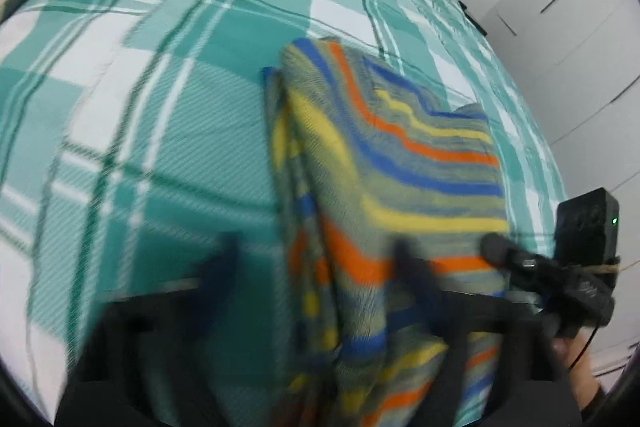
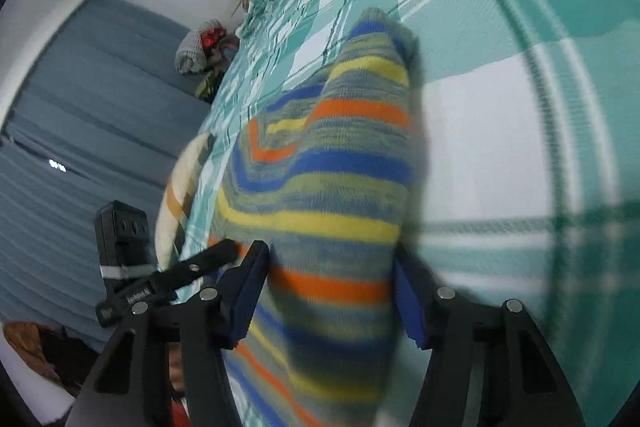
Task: Fold small clothes
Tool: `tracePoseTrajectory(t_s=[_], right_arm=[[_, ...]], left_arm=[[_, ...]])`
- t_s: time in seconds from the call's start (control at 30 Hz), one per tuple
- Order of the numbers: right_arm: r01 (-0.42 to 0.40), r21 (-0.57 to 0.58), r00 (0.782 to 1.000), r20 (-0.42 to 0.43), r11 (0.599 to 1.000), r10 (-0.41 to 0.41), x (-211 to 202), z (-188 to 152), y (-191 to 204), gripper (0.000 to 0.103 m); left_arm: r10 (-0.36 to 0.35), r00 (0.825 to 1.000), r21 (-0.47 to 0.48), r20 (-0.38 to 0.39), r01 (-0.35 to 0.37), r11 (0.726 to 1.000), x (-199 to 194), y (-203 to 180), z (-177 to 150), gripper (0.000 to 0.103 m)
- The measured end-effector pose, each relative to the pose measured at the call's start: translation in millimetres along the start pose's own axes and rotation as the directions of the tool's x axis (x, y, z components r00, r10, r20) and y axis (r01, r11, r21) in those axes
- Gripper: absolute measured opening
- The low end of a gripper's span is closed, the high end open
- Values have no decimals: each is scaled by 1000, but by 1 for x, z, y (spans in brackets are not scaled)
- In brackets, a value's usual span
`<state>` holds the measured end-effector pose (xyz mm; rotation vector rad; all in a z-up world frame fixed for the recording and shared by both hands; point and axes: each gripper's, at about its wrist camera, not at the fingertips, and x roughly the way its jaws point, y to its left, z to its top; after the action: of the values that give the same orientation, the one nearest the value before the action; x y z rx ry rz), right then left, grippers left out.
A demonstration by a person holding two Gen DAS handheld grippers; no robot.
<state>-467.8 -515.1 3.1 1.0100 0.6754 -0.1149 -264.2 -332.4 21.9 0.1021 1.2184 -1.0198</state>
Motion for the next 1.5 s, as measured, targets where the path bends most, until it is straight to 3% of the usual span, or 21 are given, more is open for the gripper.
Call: tracePoseTrajectory(t_s=[0.03, 0.07, 0.2, 0.33, 0.47, 0.5, 0.53, 0.6, 0.63, 0.67, 0.7, 0.77, 0.83, 0.87, 0.97, 1.07, 1.2, 1.4, 1.5], right_arm=[[10, 9, 1000, 9, 1000, -10, 5, 2, 0, 38], [39, 4, 999, 9, 999, -39, 9, 3, 4, 33], [124, -135, 991, 63, 983, -117, -10, 4, 41, 28], [143, -254, 981, 166, 956, -103, -63, 12, 87, 28], [161, -307, 969, 230, 938, -91, -118, 23, 111, 28], [174, -298, 966, 236, 939, -104, -127, 26, 109, 28], [184, -287, 965, 236, 940, -117, -133, 26, 104, 31], [252, -239, 957, 204, 938, -205, -133, 21, 80, 51], [323, -212, 939, 191, 922, -285, -132, 14, 64, 77], [438, -190, 895, 181, 879, -407, -132, -1, 43, 85], [512, -181, 857, 174, 840, -486, -135, -16, 29, 85], [596, -169, 803, 154, 785, -576, -145, -50, 11, 85], [643, -158, 766, 156, 750, -624, -155, -83, 4, 86], [676, -146, 737, 161, 723, -657, -161, -108, 4, 86], [716, -103, 696, 186, 690, -694, -171, -159, 10, 93], [723, -52, 684, 198, 689, -703, -176, -197, 17, 95], [731, -64, 677, 192, 679, -711, -166, -220, 24, 96], [733, -99, 676, 214, 673, -705, -166, -229, 31, 96], [737, -106, 671, 229, 667, -705, -166, -231, 34, 96]], left_arm=[[-18, 1000, -24, -21, 17, 1000, 3, -2, 3, 16], [8, 1000, -34, -7, -8, 999, 0, -6, 5, 15], [19, 995, 81, 99, -27, 996, -36, -49, 2, 15], [-58, 977, 166, 204, 24, 986, -85, -97, 5, 15], [-105, 969, 208, 225, 58, 976, -99, -128, 7, 16], [-89, 974, 209, 208, 44, 977, -90, -131, 6, 26], [-59, 982, 207, 177, 21, 978, -77, -130, 2, 46], [94, 988, 194, 122, -117, 974, -45, -121, -16, 85], [185, 977, 187, 110, -203, 961, -33, -110, -30, 86], [248, 964, 188, 99, -262, 946, -26, -101, -43, 86], [291, 953, 190, 86, -302, 934, -24, -92, -60, 86], [338, 937, 171, 88, -348, 922, -32, -74, -99, 89], [396, 910, 144, 121, -411, 900, -45, -62, -139, 101], [419, 897, 136, 141, -437, 889, -49, -59, -152, 102], [440, 869, 128, 227, -474, 871, -56, -55, -188, 103], [464, 848, 117, 258, -504, 856, -55, -60, -193, 103], [501, 829, 137, 249, -543, 829, -52, -64, -189, 103], [459, 865, 91, 201, -483, 871, -55, -54, -195, 103], [449, 875, 85, 182, -469, 879, -56, -53, -194, 103]])
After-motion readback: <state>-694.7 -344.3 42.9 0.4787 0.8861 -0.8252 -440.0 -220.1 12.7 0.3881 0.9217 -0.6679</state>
